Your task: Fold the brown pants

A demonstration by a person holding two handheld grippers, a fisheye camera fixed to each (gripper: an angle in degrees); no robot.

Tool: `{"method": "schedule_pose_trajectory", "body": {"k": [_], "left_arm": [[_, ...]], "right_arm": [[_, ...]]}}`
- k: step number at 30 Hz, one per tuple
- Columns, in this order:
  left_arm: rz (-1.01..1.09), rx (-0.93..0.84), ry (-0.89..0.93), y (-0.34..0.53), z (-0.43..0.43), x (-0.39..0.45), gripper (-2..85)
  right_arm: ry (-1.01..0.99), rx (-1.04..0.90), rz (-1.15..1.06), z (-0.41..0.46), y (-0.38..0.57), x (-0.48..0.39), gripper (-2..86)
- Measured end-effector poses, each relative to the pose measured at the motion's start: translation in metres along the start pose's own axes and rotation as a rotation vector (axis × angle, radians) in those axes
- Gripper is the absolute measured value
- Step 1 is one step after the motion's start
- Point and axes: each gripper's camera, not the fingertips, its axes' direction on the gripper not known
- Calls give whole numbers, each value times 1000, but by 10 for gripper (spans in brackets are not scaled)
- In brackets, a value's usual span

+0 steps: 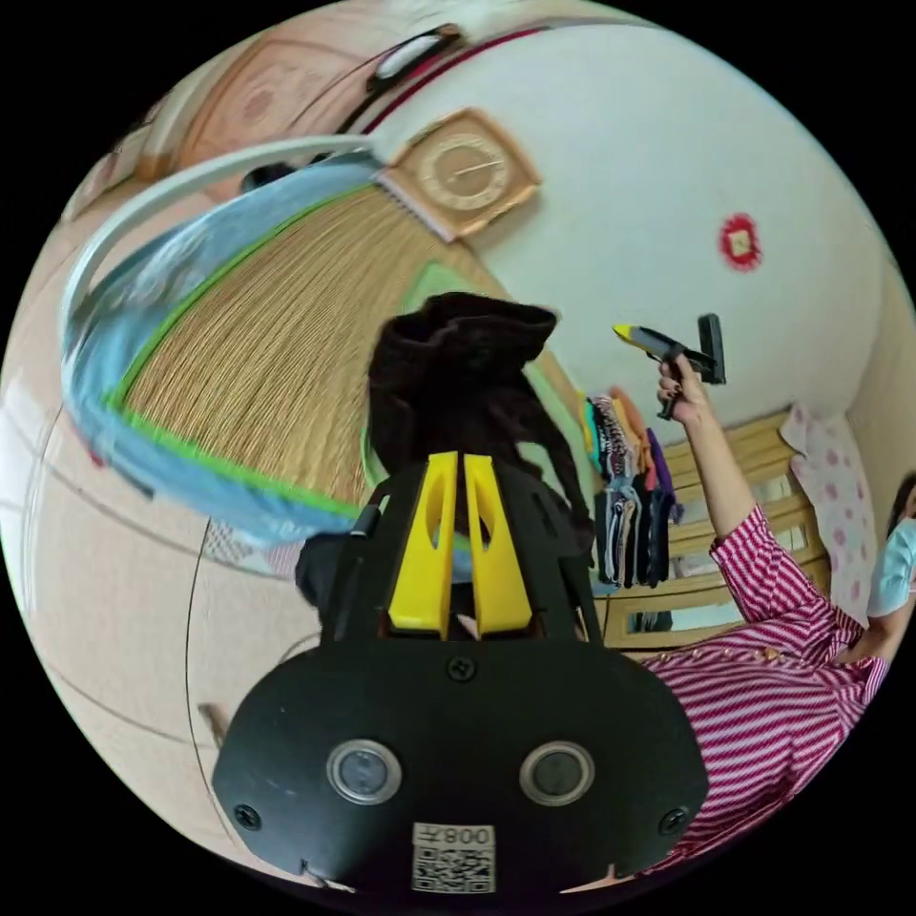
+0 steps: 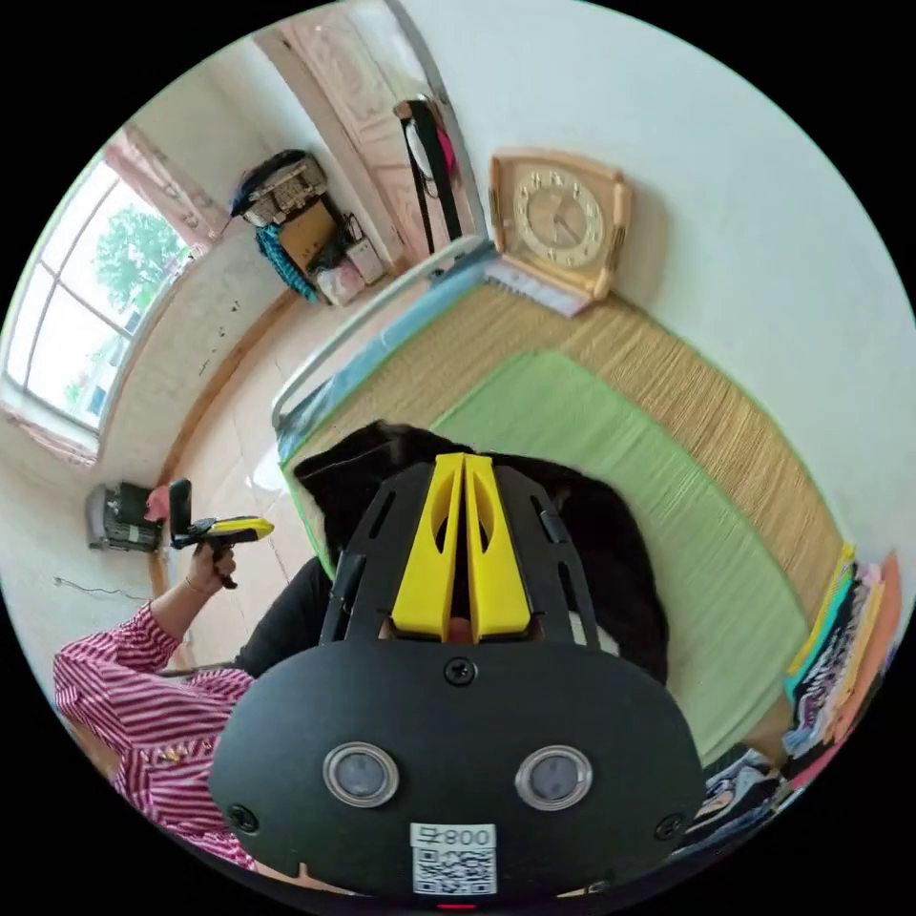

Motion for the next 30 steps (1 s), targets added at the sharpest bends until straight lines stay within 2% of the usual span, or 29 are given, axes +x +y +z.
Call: {"method": "schedule_pose_trajectory", "body": {"k": [3, 5, 11, 16, 20, 24, 30], "left_arm": [[-34, -44, 5, -6, 5, 5, 6], [16, -89, 21, -33, 20, 26, 4], [234, -194, 87, -138, 81, 110, 8], [339, -329, -2, -204, 137, 166, 20], [347, -423, -40, -233, 170, 195, 24], [313, -453, -55, -250, 182, 211, 26], [280, -475, -69, -279, 187, 237, 22]], "right_arm": [[-137, 59, 113, 37, 58, 65, 3], [-166, 83, 195, 52, 96, 99, 2], [-74, 71, 465, 102, 230, 165, 8], [26, 172, 714, 100, 313, 212, 36], [163, 157, 746, 101, 319, 229, 70], [284, -5, 737, 139, 298, 256, 97], [306, -199, 692, 197, 284, 276, 84]]}}
